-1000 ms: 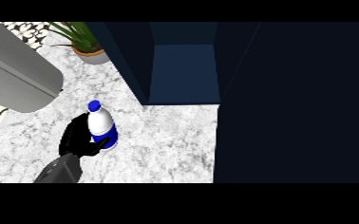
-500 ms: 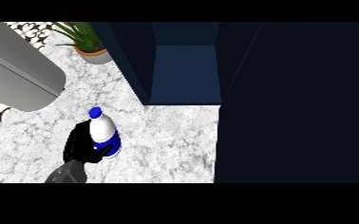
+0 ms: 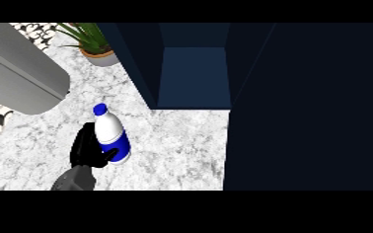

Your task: Pick up the bottled water, place it into the cabinet and close the cabinet

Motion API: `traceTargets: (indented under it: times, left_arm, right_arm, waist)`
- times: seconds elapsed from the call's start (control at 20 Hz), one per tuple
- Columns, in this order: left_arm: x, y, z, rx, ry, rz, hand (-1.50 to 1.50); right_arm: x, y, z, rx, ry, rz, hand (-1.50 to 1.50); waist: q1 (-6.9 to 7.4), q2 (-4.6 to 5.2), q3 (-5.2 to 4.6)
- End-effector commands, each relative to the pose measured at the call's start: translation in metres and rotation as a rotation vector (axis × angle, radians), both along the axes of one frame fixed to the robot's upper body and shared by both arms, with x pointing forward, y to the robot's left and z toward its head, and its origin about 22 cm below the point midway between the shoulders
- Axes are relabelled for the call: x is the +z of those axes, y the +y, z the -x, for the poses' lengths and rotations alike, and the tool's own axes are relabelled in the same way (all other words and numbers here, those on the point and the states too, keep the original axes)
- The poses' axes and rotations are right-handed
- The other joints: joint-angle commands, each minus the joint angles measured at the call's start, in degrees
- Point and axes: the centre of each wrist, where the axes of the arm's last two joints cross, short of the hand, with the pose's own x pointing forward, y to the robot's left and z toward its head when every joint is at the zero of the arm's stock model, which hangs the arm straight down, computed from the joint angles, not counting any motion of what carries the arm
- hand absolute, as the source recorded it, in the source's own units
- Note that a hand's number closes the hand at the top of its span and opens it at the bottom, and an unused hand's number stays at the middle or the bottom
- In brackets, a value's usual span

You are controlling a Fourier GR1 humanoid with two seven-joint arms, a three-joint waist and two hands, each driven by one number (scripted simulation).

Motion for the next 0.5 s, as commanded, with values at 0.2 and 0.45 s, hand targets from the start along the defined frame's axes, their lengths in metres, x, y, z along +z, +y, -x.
traceTargets:
  times: [0.2,0.45]
  left_arm:
    - [0.051,-0.052,-0.009,-0.083,-0.074,-0.011,1.5]
    - [0.089,-0.078,-0.015,-0.078,-0.11,-0.075,1.5]
  right_arm:
    - [0.004,0.002,-0.003,-0.004,0.016,-0.007,-1.5]
    - [0.001,0.0,-0.004,0.023,0.002,-0.004,-1.5]
  waist:
    - [0.01,-0.08,0.0]
    - [-0.27,0.09,-0.04]
